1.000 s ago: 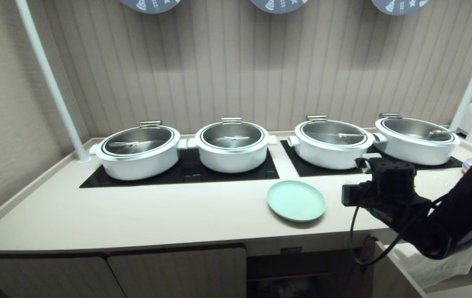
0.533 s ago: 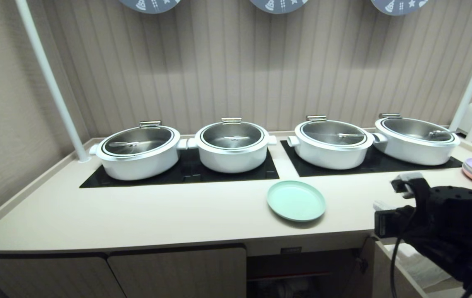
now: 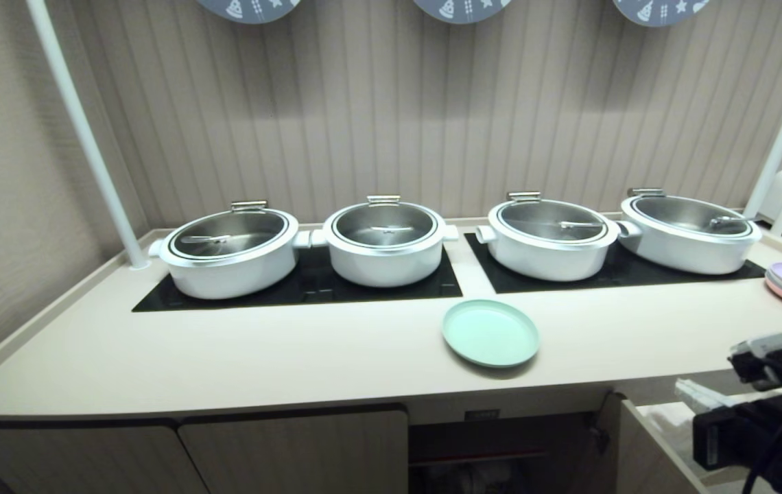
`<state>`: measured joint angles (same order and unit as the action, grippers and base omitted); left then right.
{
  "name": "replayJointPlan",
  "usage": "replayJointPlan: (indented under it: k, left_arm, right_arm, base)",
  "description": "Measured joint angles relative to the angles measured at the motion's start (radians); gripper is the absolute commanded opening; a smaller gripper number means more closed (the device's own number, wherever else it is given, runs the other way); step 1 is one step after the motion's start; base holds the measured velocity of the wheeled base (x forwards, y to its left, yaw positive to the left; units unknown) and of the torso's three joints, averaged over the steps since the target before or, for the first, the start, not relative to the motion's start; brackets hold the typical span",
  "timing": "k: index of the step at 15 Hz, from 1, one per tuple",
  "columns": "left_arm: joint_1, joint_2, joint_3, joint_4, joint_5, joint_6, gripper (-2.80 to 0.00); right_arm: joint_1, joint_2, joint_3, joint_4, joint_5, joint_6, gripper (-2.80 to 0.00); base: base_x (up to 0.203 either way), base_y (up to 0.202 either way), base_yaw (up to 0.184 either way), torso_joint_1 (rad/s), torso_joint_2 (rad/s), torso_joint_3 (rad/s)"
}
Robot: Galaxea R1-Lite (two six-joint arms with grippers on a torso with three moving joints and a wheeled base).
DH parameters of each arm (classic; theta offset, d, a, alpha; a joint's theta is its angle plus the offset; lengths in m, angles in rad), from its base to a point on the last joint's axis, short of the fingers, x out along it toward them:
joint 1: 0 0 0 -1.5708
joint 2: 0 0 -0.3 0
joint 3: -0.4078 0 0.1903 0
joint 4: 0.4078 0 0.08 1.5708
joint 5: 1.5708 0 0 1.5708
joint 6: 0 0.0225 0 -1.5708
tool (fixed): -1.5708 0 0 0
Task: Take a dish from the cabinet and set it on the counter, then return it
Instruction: Pick up the plate from the table
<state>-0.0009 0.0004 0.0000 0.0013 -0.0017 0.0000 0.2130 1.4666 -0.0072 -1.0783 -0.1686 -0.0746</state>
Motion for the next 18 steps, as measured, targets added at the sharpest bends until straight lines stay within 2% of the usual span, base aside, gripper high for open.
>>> replayJointPlan:
  k: [4, 10, 15, 18]
  left_arm:
    - [0.000, 0.000, 0.000, 0.000, 0.000, 0.000, -2.80]
    - [0.000, 0.000, 0.000, 0.000, 0.000, 0.000, -2.80]
    - [0.000, 0.000, 0.000, 0.000, 0.000, 0.000, -2.80]
    - [0.000, 0.000, 0.000, 0.000, 0.000, 0.000, -2.80]
  right_arm:
    - [0.000, -0.231, 0.006, 0.231, 0.005, -0.003, -2.80]
    - [-0.012, -0.653, 0.007, 0.724, 0.027, -0.008, -2.80]
    - [-0.165, -0.991, 0.007, 1.032, 0.182, -0.095, -2.80]
    - [-0.179, -1.138, 0.007, 1.081, 0.216, -0.109, -2.80]
  base:
    - [0.000, 0.000, 0.000, 0.000, 0.00, 0.000]
    - [0.000, 0.000, 0.000, 0.000, 0.00, 0.000]
    - [0.000, 0.000, 0.000, 0.000, 0.00, 0.000]
    - [0.000, 0.000, 0.000, 0.000, 0.00, 0.000]
